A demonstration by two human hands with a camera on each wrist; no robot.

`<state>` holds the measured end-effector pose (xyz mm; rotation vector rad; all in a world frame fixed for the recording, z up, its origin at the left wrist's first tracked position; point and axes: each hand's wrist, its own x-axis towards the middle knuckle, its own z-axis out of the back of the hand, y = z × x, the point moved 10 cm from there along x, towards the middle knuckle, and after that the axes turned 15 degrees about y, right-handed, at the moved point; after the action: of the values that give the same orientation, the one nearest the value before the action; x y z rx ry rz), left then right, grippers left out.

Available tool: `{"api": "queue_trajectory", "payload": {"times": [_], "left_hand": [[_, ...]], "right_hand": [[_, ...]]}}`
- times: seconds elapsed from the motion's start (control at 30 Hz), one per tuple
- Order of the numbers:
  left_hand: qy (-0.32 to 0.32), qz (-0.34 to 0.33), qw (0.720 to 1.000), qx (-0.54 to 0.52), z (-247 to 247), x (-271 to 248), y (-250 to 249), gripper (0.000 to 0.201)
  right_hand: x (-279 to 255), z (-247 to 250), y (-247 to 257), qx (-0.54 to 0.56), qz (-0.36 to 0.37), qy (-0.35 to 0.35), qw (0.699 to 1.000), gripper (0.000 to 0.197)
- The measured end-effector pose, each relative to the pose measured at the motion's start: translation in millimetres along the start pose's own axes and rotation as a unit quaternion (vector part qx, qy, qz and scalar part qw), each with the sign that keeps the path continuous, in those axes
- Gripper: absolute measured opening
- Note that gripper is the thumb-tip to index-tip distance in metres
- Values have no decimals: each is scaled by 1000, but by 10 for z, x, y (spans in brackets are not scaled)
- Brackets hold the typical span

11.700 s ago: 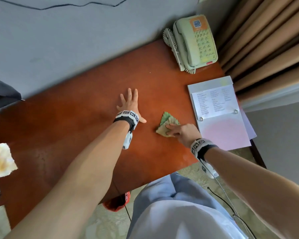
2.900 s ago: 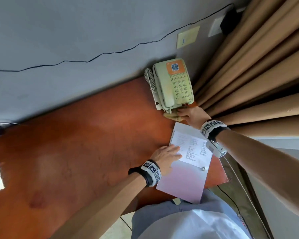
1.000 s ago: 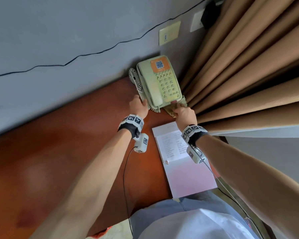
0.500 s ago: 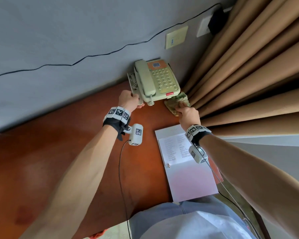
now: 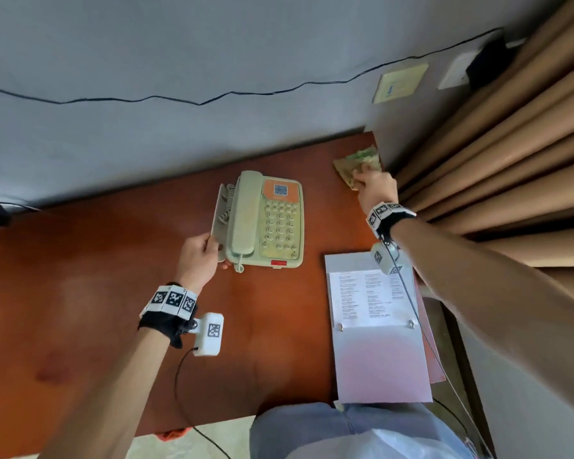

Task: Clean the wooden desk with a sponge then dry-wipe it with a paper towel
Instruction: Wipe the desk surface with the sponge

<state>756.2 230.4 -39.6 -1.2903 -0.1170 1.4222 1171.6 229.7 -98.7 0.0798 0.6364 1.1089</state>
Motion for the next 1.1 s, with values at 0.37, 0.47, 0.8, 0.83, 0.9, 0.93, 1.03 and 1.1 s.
{"api": "queue_trajectory", "payload": {"times": [0.37,0.47,0.8,0.83,0.9,0.93,1.03,1.1], "left_hand": [[-75,-35,982,-167,493,-475,192,32],[-87,-46,980,-171,593,-451,78,31],[-107,-28,984,-141,667,-409,257,34],[-105,-28,981,-159,634,-432,260,33],[-104,-32,976,-191,567,-471,229,31],[-104,-31,972,-210,533,-496,218,31],[-107,-29,959,-259,473,-529,172,29],[-109,-28,954,-279,465,-524,124,28]], "right_hand": [[-272,-815,1215,-183,173,105,962,53],[-898,-1293,1427,-198,284,184,920,60],[443,-578,1806,-208,195,83,955,47],[522,-550,1862,-221,193,85,952,47],[555,-559,1875,-237,182,81,951,46],[504,-616,1835,-238,176,83,951,45],[156,-899,1607,-228,162,107,954,44],[-209,-1152,1434,-221,193,137,946,53]]}}
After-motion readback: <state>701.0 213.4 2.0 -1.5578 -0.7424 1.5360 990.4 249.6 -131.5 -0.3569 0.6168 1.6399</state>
